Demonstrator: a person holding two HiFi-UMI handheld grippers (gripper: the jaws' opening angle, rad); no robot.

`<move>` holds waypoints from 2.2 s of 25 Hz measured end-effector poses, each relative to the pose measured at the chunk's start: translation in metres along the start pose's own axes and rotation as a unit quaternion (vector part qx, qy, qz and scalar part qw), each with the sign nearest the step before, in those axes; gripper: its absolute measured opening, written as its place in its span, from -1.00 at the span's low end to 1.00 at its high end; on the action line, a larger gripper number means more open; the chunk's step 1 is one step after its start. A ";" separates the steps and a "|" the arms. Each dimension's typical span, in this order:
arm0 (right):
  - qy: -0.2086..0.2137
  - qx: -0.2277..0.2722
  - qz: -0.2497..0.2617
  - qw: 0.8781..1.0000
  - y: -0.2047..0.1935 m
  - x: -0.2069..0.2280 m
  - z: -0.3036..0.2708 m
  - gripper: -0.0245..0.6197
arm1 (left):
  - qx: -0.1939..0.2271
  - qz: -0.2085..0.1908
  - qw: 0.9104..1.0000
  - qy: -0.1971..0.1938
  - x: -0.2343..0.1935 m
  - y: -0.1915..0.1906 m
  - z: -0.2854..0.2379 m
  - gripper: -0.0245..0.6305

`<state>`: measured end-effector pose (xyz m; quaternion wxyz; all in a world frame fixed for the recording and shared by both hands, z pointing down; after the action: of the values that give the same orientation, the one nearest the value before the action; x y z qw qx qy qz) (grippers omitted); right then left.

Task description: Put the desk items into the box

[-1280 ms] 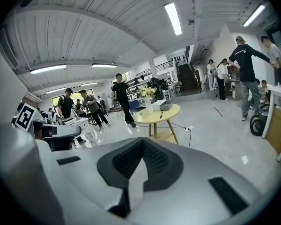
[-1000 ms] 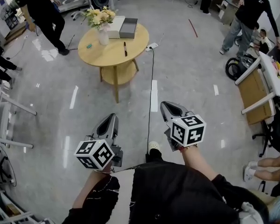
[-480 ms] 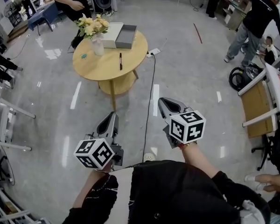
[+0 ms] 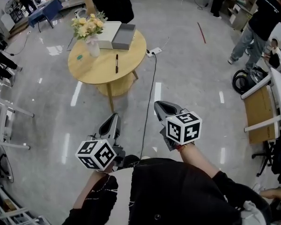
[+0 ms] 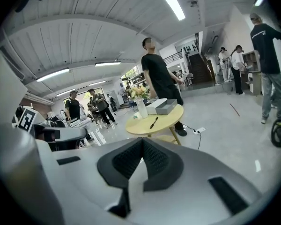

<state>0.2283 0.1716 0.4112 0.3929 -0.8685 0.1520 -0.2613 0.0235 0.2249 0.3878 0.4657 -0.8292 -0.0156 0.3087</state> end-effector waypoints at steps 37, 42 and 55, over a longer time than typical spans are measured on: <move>0.002 0.008 -0.031 0.999 0.109 -0.007 -0.148 -0.91 | -0.004 0.015 1.000 0.004 -0.133 0.128 -0.072 -0.90; -0.007 0.029 -0.039 0.999 0.135 -0.016 -0.179 -0.91 | -0.002 0.015 1.000 0.000 -0.168 0.162 -0.079 -0.90; -0.064 0.021 -0.095 0.993 0.145 0.007 -0.256 -0.91 | -0.008 -0.018 1.000 0.019 -0.268 0.212 -0.077 -0.90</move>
<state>0.0782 -0.0796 0.4451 0.3930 -0.8856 0.0380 -0.2446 -0.2087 -0.0374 0.3846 0.4644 -0.8384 -0.0241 0.2844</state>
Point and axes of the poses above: the fingertips, and each gripper's own axes: z backward along the fingers, x to its right, y out of its top, the point moved 5 cm from there along z, backward along the fingers, and after that the axes turned 10 degrees about -x, right-handed, at the moved point
